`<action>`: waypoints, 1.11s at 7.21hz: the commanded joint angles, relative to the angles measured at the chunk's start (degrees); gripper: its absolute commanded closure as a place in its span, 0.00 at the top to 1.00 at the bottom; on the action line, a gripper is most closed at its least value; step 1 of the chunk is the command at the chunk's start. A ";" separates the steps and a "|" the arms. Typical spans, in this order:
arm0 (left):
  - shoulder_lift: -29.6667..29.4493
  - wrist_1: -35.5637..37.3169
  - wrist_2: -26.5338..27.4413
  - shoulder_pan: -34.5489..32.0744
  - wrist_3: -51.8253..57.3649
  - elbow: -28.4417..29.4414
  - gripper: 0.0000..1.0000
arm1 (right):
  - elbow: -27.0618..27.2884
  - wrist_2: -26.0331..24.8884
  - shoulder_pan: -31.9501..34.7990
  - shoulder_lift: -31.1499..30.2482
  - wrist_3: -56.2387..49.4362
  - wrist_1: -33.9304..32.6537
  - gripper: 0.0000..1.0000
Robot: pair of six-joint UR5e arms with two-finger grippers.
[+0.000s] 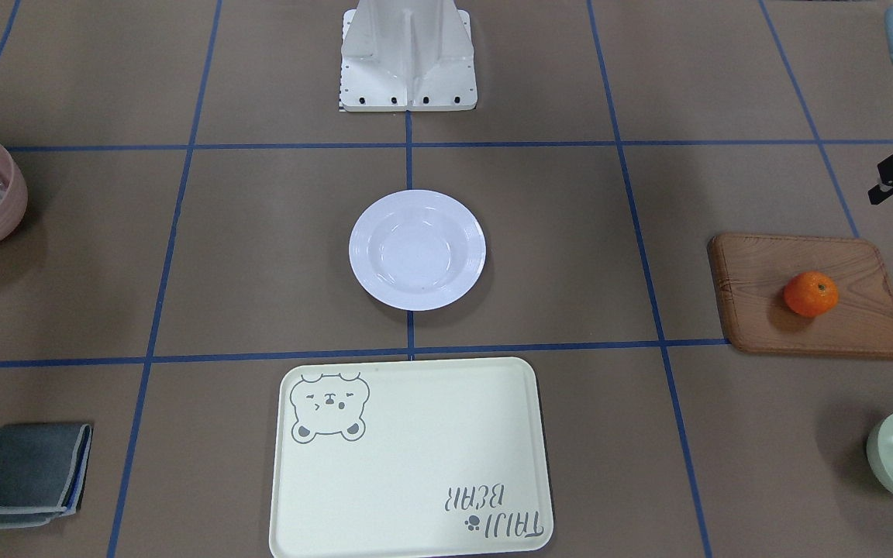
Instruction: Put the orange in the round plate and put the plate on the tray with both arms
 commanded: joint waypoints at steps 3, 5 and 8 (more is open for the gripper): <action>2.63 -0.62 -0.50 -0.64 0.38 -2.39 0.98 | -0.42 0.20 0.05 0.27 0.09 0.44 1.00; 3.16 -0.54 0.11 -0.65 0.30 -2.41 0.98 | -0.25 0.38 0.05 0.18 0.09 0.79 1.00; 6.57 -4.47 0.29 -0.83 0.47 -2.24 0.98 | -1.30 0.20 0.05 0.71 0.09 0.79 1.00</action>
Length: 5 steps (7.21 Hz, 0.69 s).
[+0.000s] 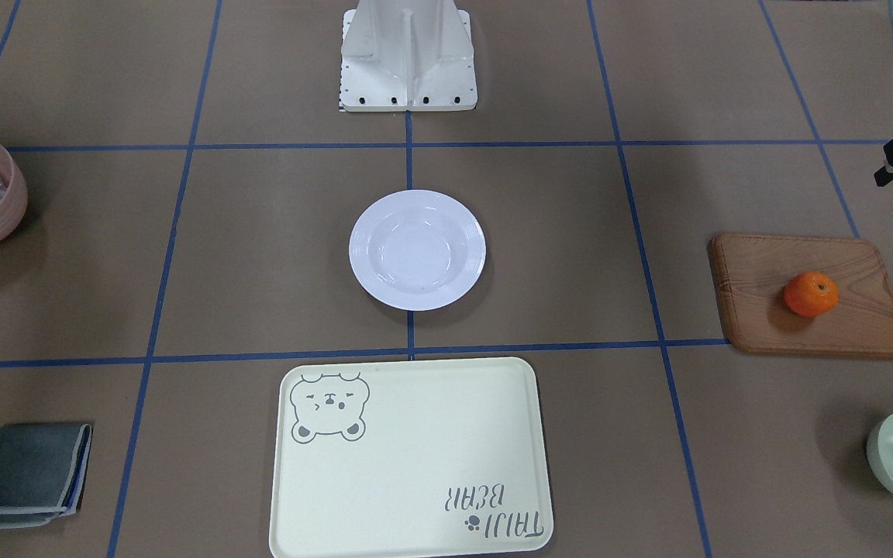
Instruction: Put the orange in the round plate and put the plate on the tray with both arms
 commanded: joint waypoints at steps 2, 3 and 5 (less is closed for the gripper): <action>4.26 -8.21 -0.13 -0.03 -0.80 -1.04 0.98 | 0.47 -0.06 1.11 -0.95 0.02 -0.01 1.00; 5.94 -11.18 0.13 0.41 -0.72 -1.67 0.98 | 0.72 0.11 1.11 -1.13 0.02 -0.01 1.00; 9.37 -18.82 0.13 0.50 -0.98 -0.54 0.98 | 0.99 0.55 1.11 -1.48 0.11 -0.01 1.00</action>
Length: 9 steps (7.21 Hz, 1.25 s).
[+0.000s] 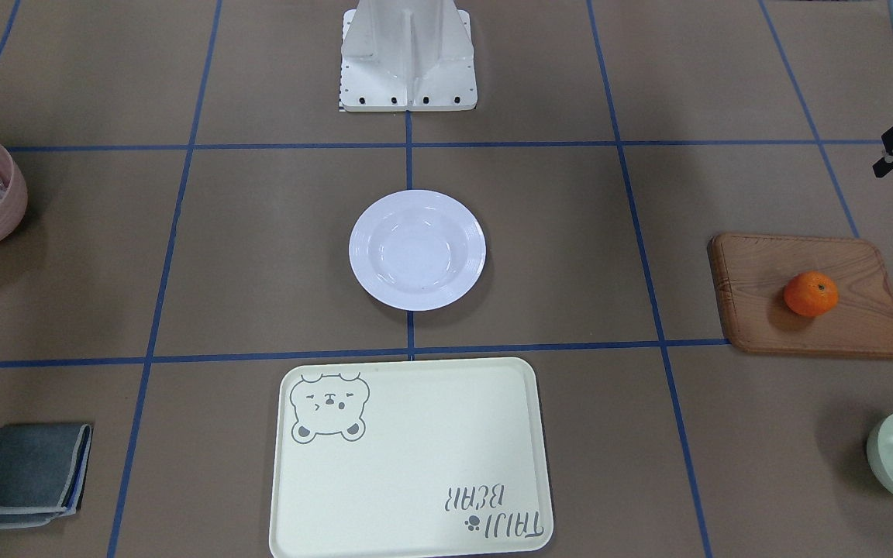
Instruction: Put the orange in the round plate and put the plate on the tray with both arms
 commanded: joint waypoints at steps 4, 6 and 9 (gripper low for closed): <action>-2.85 -4.84 0.02 1.91 -0.11 7.97 0.97 | -2.42 0.84 -0.12 0.46 0.47 4.53 1.00; -11.81 -4.93 0.19 6.12 -3.43 17.11 0.97 | -2.79 1.11 -0.21 -2.08 0.65 12.63 1.00; -13.61 -5.36 6.52 11.58 -6.00 19.51 0.98 | -2.88 2.78 -3.36 -2.35 0.73 12.92 1.00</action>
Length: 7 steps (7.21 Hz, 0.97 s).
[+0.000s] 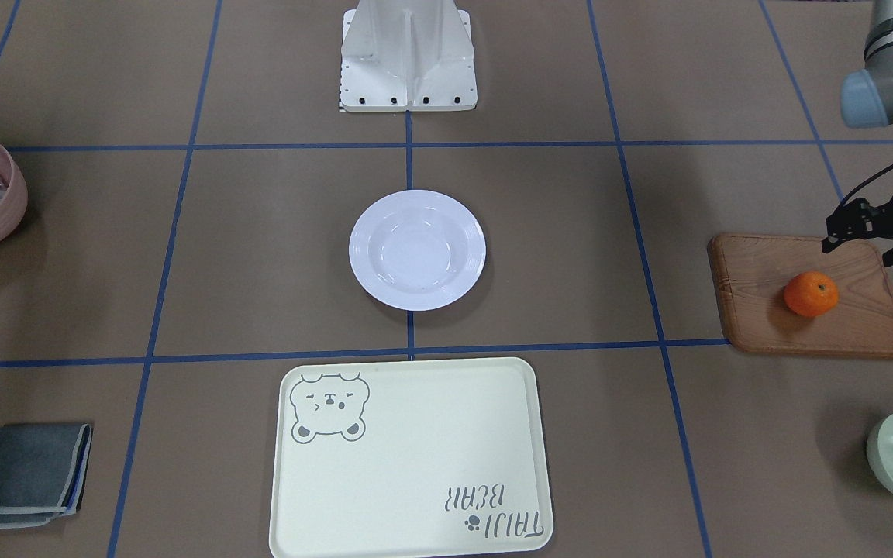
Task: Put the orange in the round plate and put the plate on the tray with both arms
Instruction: 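Lower the left gripper onto the orange on the wooden tray and grasp it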
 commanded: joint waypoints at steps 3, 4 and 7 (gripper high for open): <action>-4.14 -0.07 1.08 3.61 -6.31 5.73 0.98 | -0.40 0.26 -3.11 0.16 0.04 0.20 1.00; -4.76 -1.20 1.16 4.05 -6.33 7.13 0.98 | -0.57 0.08 -3.72 0.16 0.04 0.28 1.00; -4.85 -9.12 1.16 4.49 -6.42 13.12 0.98 | -0.49 -0.09 -4.25 0.42 0.48 0.29 1.00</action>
